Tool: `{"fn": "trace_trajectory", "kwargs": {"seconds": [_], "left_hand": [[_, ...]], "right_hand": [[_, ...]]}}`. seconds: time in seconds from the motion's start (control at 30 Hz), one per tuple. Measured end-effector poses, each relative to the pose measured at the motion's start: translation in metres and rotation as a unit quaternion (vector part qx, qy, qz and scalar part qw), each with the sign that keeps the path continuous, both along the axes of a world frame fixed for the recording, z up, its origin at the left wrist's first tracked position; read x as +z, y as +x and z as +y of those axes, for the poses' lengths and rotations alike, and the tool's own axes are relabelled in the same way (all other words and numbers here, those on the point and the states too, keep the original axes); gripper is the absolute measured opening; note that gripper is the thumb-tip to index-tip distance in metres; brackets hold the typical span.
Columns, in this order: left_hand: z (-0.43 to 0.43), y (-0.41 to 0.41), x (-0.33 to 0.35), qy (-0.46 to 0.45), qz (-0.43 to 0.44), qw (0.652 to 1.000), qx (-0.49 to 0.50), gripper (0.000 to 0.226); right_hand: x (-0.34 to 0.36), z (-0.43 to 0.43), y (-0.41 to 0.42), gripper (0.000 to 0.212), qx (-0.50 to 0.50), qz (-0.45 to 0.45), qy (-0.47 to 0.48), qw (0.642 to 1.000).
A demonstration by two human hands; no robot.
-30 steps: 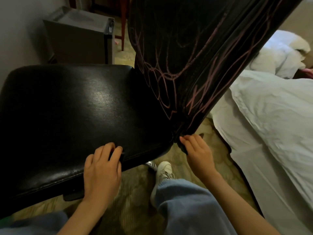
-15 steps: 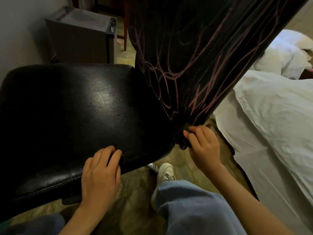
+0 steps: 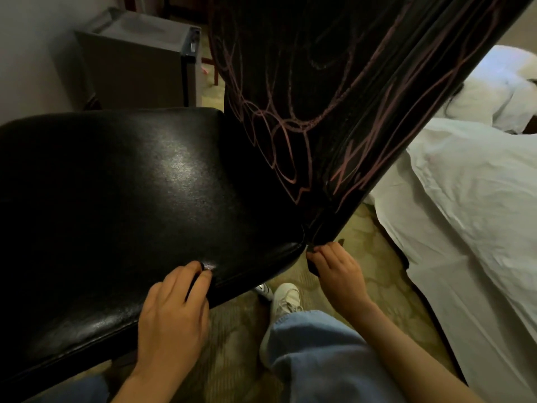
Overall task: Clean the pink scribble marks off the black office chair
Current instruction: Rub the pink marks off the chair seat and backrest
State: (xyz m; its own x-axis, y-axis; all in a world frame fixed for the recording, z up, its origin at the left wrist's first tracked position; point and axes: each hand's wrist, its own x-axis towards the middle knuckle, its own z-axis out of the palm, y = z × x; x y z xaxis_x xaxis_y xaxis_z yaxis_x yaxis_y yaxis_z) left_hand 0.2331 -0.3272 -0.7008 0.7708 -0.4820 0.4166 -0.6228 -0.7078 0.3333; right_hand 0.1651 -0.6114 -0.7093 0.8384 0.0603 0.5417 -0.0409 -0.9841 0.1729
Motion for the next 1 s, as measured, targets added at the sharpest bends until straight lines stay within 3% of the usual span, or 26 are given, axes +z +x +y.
{"fn": "trace_trajectory", "kwargs": {"seconds": [0.13, 0.3, 0.47, 0.73, 1.0], "left_hand": [[0.0, 0.0, 0.001, -0.013, -0.001, 1.0, 0.003, 0.042], [0.001, -0.001, -0.001, -0.024, 0.006, 1.0, 0.009, 0.042], [0.001, -0.001, -0.005, -0.029, 0.014, 0.999, 0.0, 0.042], [0.0, -0.001, -0.007, -0.007, 0.036, 0.999, -0.033, 0.048], [-0.007, -0.002, -0.011, -0.009, 0.0, 0.999, -0.039, 0.046]], "right_hand": [[0.035, 0.013, -0.005, 0.009, 0.004, -0.088, 0.055, 0.995], [0.085, 0.014, 0.009, 0.006, -0.012, -0.169, -0.019, 0.985], [0.065, 0.004, 0.018, 0.004, 0.005, -0.092, -0.14, 0.986], [0.047, -0.005, 0.02, 0.024, 0.003, 0.055, -0.179, 0.982], [0.028, -0.018, 0.031, 0.023, 0.033, 0.122, -0.197, 0.972]]}}
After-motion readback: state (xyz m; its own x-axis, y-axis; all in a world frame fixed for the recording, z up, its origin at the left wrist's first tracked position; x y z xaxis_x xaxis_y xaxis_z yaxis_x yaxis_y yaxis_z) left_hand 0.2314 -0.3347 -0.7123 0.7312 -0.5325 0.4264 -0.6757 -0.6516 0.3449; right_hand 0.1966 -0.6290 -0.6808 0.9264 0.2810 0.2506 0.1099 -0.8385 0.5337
